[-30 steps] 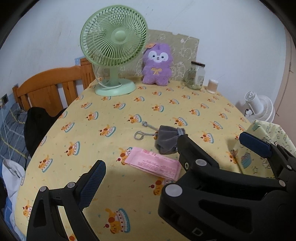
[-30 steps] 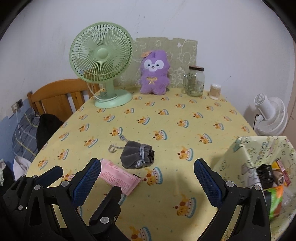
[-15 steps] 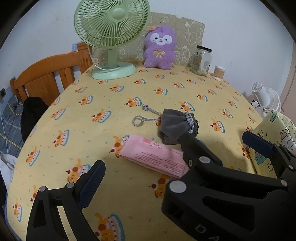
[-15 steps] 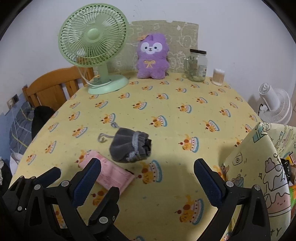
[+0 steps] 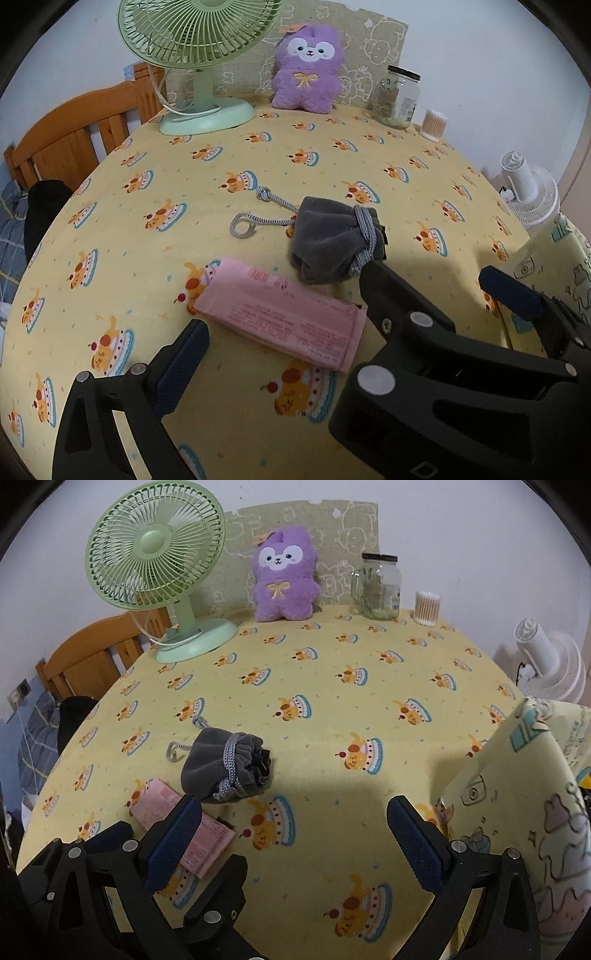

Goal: Organize soft objects
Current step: 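Grasp the pink packet with the left gripper while the right gripper grasps the grey pouch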

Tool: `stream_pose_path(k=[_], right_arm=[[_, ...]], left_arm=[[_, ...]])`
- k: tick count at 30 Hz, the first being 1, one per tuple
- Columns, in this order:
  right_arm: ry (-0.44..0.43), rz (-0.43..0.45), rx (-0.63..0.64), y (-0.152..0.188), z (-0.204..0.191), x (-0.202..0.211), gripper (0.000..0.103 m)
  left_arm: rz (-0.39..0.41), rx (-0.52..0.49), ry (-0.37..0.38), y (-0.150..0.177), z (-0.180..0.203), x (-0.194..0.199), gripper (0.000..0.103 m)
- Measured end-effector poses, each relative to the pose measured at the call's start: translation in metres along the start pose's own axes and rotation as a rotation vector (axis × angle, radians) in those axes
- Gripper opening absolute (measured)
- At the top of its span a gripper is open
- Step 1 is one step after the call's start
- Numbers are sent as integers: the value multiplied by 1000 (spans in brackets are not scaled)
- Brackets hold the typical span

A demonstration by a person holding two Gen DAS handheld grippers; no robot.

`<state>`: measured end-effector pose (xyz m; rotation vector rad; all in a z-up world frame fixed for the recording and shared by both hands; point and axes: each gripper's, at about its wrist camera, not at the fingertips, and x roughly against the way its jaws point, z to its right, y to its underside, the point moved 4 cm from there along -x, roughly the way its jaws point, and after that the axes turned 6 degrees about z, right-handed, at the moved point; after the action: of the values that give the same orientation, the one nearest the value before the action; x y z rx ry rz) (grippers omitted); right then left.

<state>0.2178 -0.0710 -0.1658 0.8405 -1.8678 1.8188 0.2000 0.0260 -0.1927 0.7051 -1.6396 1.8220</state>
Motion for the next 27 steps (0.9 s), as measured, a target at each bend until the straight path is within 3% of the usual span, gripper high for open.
stream_pose_path(k=[15,18,23,27], right_arm=[[-18,-39,-80,-6,15,-16,92],[-17,-45,-88,-7,18,-17,92],[-14,-56,-96,-4,17,-17,92],[-5,-40,-63,-5,11,-12,92]], left_arm=[[-5,-14,-19,-15,8,-18,97],[7,-19,-46,-15,8,-17,85],[22,-28,-91,-16,3,-15,54],[29,-29,-88,-15,-1,-11,42]])
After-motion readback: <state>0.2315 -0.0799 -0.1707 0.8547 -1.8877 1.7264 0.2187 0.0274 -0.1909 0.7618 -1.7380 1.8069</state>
